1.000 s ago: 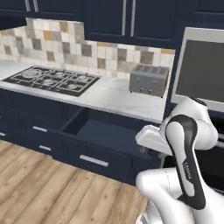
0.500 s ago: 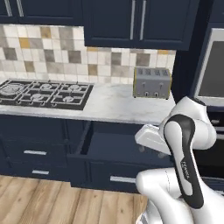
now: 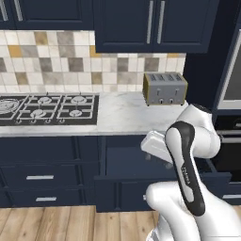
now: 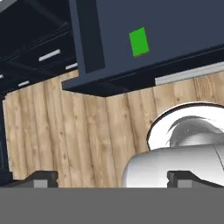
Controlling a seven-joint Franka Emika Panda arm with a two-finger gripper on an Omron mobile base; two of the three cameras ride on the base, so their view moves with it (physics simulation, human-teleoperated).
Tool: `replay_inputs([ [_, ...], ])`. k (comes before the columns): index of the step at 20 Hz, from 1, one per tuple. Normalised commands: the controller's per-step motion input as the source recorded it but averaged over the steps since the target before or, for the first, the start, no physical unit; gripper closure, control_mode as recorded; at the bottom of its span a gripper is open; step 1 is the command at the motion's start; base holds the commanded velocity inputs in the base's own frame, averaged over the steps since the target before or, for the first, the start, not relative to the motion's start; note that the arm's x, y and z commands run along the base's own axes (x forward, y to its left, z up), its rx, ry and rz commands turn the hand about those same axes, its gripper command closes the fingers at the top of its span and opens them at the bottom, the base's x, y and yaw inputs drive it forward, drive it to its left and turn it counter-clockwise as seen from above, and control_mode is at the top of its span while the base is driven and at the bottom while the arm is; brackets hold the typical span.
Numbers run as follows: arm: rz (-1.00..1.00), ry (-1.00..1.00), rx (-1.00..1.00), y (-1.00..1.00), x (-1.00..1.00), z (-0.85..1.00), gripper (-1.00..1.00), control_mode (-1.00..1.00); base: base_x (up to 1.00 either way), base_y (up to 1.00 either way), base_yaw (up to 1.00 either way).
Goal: Restock the sink supplies by placing the sponge and soap dispenser on the counter and next to the sink. Make sure the soap dispenser is upright.
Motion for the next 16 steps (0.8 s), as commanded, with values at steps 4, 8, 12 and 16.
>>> replay_inputs([
  [4, -0.06, 0.18, 0.0, -0.53, 0.89, -0.47, -1.0, -1.0, 0.0, 0.0, 0.0],
  [8, 0.02, 0.14, 0.0, -0.25, 0.76, -0.8, -1.0, -1.0, 0.0, 0.0, 0.0],
  [12, 0.07, 0.12, -0.02, 0.0, 0.76, -0.6, -1.0, -1.0, 0.0, 0.0, 0.0],
  [16, 0.07, 0.12, -0.08, 0.0, 0.68, -0.25, -1.0, -1.0, 0.0, 0.0, 0.0],
])
